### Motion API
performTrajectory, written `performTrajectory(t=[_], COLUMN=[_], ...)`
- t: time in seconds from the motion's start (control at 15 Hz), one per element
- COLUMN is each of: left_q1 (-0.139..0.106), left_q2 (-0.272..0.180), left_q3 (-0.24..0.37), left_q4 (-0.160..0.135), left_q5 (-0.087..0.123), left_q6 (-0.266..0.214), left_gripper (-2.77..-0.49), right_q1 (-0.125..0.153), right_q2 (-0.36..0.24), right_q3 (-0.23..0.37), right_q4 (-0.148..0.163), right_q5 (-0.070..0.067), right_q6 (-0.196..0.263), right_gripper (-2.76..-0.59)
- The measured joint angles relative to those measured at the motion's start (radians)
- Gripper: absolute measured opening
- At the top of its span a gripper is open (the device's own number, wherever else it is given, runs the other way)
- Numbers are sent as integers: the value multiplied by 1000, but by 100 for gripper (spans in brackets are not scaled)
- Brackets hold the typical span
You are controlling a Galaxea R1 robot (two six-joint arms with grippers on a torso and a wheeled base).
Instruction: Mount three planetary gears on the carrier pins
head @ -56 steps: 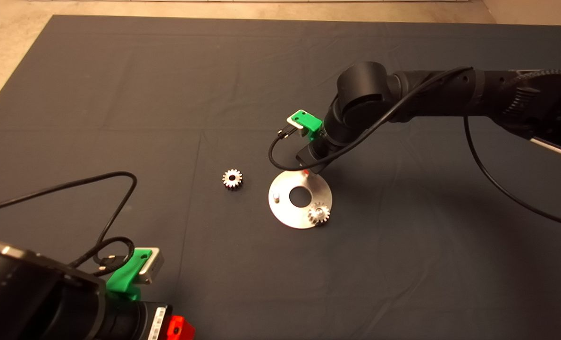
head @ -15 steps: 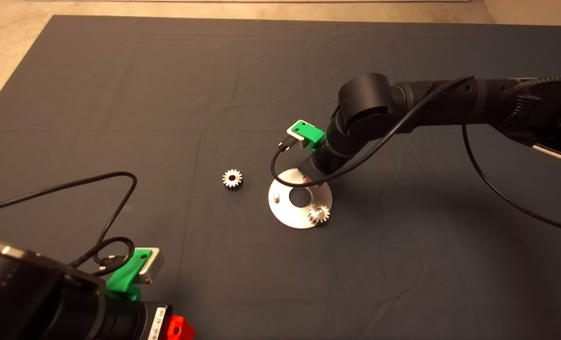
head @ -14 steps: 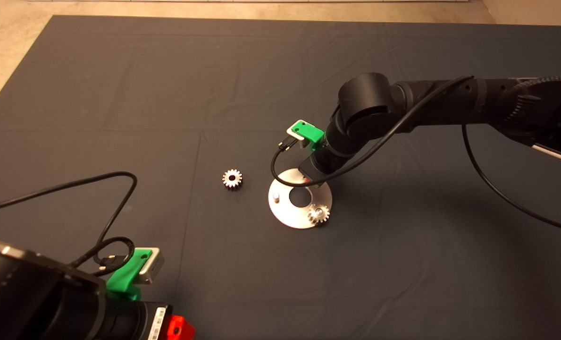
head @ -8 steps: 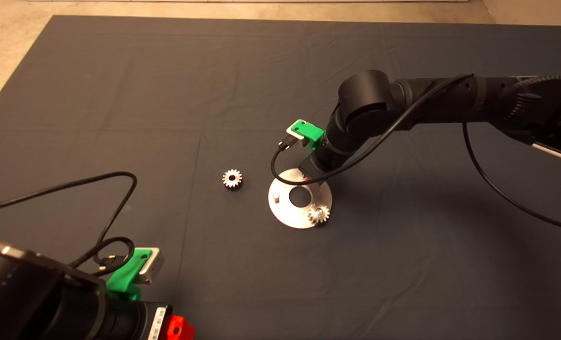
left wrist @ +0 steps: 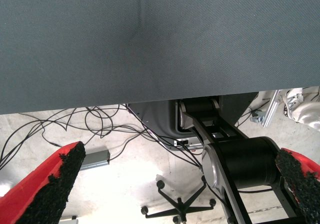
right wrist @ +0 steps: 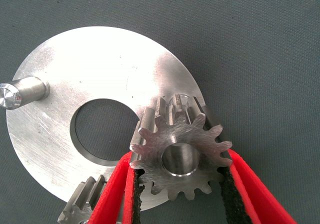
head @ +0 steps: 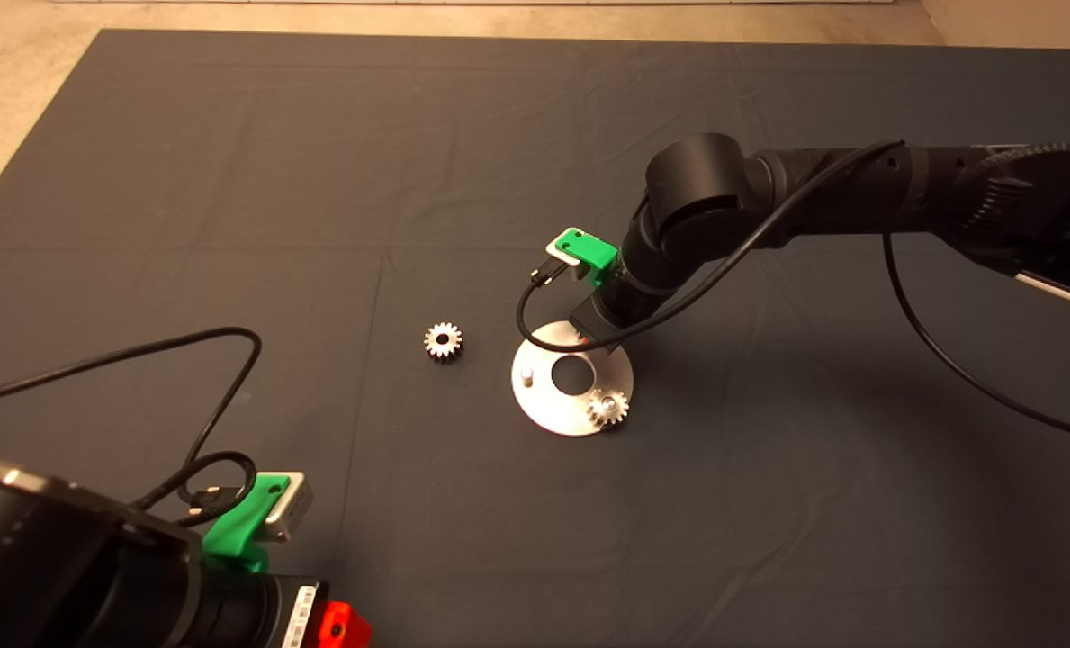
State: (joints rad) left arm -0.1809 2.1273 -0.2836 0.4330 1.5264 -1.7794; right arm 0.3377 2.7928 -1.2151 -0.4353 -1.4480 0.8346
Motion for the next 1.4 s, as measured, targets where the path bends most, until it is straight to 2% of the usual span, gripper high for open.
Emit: performTrajectory(t=[0.53,0.73,0.93,1.4], left_q1=[0,0,0,0], left_q2=[0,0,0,0], left_q3=[0,0,0,0], left_q4=[0,0,0,0], left_q5=[0,0,0,0], left_q6=[0,0,0,0], left_gripper=[-49,-49,-49,-49], right_q1=[0,0,0,0], right_q2=[-1,-9,-12,-14], right_q3=[1,4,4,4], right_q4=[0,0,0,-1], right_q5=[1,16,25,28], right_q6=[0,0,0,0], right_gripper=[-247,-247,-247,-247])
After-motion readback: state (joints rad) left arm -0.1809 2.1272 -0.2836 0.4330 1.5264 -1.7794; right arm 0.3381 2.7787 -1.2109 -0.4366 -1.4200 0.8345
